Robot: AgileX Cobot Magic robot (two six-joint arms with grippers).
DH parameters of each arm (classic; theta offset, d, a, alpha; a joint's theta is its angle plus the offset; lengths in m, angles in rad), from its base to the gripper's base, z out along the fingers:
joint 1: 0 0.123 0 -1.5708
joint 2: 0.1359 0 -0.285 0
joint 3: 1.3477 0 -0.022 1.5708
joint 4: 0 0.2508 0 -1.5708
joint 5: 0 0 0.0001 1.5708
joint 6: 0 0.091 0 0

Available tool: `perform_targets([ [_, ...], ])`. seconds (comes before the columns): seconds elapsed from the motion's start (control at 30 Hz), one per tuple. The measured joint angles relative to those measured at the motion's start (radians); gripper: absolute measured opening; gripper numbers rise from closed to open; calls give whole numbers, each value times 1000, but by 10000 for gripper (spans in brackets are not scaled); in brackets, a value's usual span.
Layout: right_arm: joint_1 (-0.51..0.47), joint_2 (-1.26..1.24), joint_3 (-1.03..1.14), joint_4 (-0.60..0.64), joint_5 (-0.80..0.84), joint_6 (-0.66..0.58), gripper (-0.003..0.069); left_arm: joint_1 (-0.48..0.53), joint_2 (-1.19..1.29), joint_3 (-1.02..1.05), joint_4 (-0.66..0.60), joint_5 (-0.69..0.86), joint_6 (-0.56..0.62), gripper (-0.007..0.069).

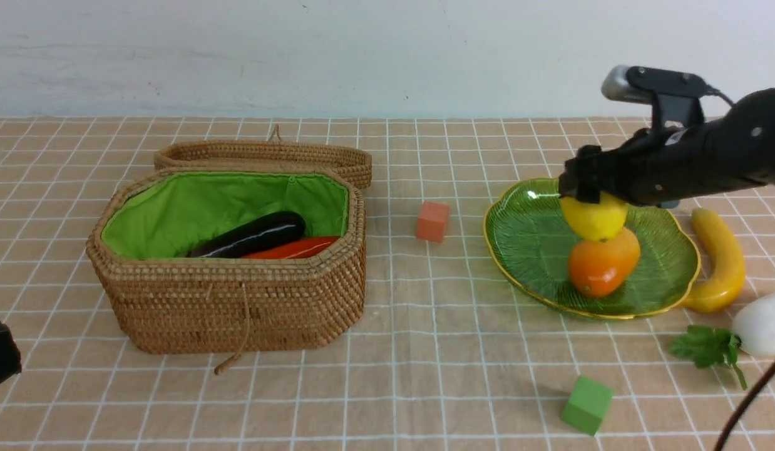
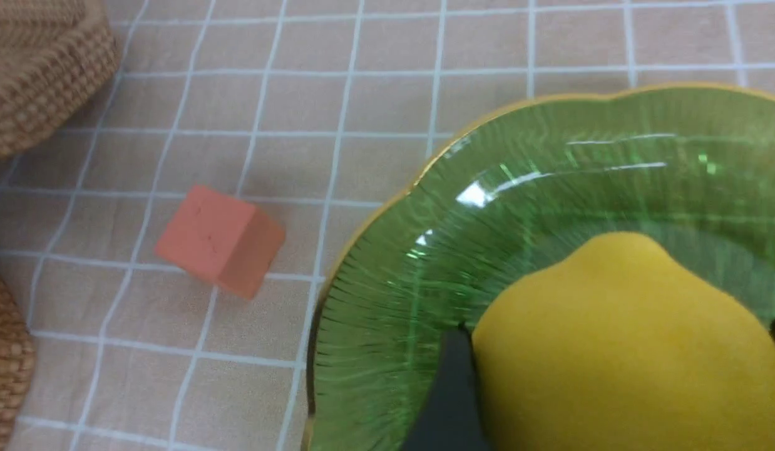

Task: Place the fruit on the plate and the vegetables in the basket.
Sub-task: Use the right arm to grab a lemon and put it into the right plate, then take a daikon with your right arm and place it on the basket on the left.

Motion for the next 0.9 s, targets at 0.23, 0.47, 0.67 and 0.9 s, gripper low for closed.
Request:
perform_targets([
  [0.23,11,89,-80,17,35,-55,673,0,0,0,0,-1,0,15],
  [0.47,-25,-79,-86,-15,142,-58,636,0,0,0,0,-2,0,15],
  [0.67,-177,-248,-91,-149,452,118,452,0,0,0,0,-3,0,20],
  [0.9,-414,-207,-93,-349,764,446,363,0,0,0,0,-3,0,25],
])
